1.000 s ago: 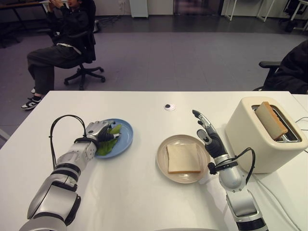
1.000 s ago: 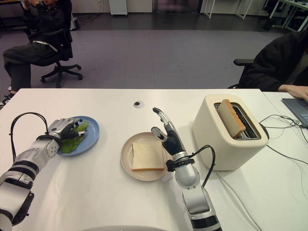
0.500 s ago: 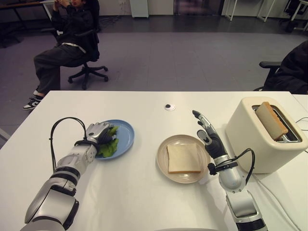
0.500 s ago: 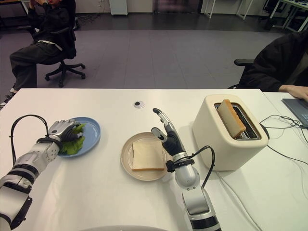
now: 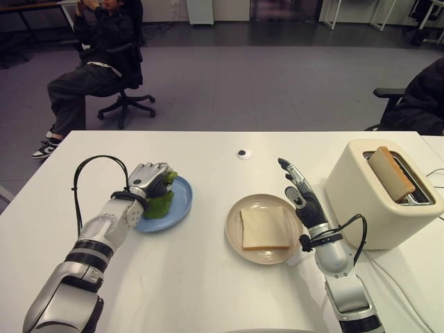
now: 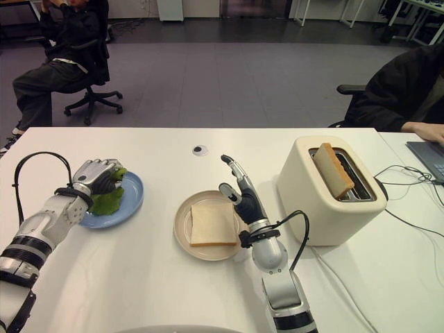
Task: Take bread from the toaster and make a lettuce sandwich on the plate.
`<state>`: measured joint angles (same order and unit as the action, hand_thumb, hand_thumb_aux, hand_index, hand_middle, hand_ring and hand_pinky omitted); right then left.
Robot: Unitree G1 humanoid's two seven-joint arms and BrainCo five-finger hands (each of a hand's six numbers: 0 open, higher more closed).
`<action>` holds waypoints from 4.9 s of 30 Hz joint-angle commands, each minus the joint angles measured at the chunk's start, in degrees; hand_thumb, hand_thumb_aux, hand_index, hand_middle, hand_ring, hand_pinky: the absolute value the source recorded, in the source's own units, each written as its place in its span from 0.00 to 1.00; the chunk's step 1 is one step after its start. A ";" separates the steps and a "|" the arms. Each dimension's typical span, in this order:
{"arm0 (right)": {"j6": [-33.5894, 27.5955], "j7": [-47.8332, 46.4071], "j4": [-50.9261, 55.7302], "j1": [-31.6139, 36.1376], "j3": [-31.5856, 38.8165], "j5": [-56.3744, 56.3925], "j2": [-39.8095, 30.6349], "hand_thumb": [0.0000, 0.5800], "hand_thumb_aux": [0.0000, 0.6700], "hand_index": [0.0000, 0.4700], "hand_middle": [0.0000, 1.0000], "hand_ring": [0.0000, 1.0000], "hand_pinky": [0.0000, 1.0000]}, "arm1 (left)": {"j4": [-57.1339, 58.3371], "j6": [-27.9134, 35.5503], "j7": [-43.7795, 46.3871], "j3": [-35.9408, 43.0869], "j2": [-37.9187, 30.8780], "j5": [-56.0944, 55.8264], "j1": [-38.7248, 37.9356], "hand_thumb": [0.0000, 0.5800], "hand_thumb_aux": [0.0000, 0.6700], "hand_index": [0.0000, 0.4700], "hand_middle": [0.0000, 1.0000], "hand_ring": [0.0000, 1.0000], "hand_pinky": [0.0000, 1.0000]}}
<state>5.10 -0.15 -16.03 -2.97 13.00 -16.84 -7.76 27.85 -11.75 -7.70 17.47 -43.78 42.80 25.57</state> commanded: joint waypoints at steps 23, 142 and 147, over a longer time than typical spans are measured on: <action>-1.53 2.50 2.98 6.84 -9.13 0.51 0.19 0.00 0.00 0.00 0.00 0.00 0.00 | -44.65 5.14 26.20 4.59 15.87 -2.94 -2.50 1.00 1.00 1.00 0.79 0.79 0.79; -47.28 -40.33 0.75 29.78 3.57 30.26 -24.66 1.00 1.00 1.00 0.00 0.00 0.00 | -46.77 4.50 16.41 -23.09 32.96 -45.36 -28.04 0.00 0.00 0.00 0.00 0.00 0.00; -42.51 -43.72 1.71 36.53 7.00 24.76 -27.22 1.00 1.00 1.00 0.00 0.00 0.00 | -47.43 4.39 15.95 -22.81 33.31 -45.15 -28.80 0.00 0.00 0.00 0.00 0.00 0.00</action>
<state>-38.35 -42.56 -14.74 32.56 18.39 9.41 -34.11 -19.07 -7.71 8.69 -5.52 -10.58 -3.19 -2.50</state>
